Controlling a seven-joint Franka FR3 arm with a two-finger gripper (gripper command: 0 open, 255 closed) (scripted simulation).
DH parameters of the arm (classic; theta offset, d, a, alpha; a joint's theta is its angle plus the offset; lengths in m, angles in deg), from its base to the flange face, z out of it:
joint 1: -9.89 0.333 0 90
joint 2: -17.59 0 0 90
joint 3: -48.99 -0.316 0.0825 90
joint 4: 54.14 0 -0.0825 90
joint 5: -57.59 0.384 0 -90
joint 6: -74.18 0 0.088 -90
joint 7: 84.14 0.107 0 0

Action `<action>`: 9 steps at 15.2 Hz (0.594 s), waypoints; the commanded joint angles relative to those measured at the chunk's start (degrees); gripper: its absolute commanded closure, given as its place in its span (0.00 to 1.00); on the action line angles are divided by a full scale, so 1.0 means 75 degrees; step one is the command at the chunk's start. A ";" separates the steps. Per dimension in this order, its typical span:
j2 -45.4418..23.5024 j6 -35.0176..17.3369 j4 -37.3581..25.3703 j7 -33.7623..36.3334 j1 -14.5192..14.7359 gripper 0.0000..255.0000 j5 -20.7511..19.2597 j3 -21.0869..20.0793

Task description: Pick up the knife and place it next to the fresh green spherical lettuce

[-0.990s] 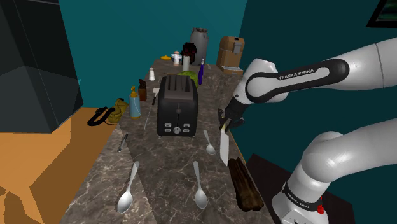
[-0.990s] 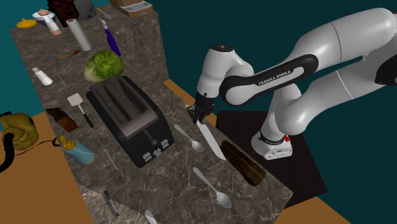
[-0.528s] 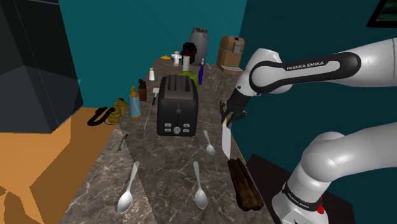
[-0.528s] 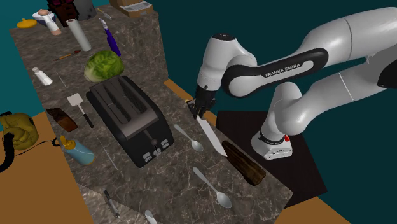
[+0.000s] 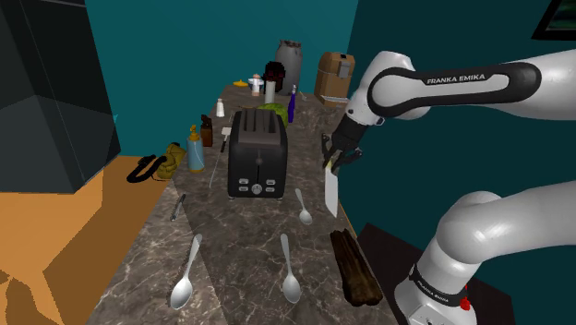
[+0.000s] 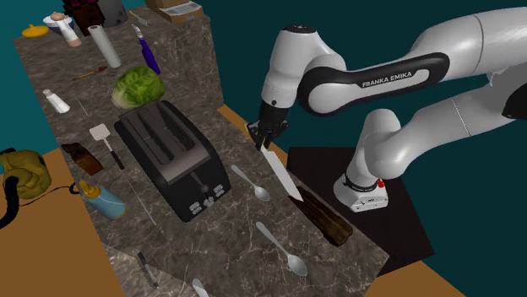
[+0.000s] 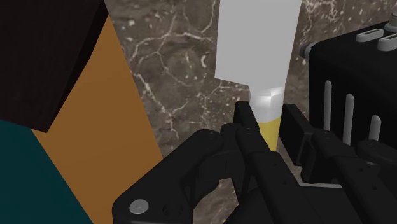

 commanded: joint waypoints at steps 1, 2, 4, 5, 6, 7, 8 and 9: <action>0.0031 0.0231 -0.0199 0.0045 -0.0020 1.00 -0.0047 0.0022; 0.0045 0.0337 -0.0293 0.0064 -0.0029 1.00 -0.0068 0.0034; 0.0067 0.0547 -0.0483 0.0101 -0.0046 1.00 -0.0108 0.0058; 0.0074 0.0650 -0.0580 0.0120 -0.0054 1.00 -0.0128 0.0070; 0.0080 0.0753 -0.0679 0.0138 -0.0061 1.00 -0.0147 0.0082; 0.0083 0.0855 -0.0778 0.0156 -0.0069 1.00 -0.0165 0.0093; 0.0085 0.0955 -0.0879 0.0174 -0.0076 1.00 -0.0183 0.0105; 0.0084 0.1055 -0.0980 0.0191 -0.0083 1.00 -0.0201 0.0116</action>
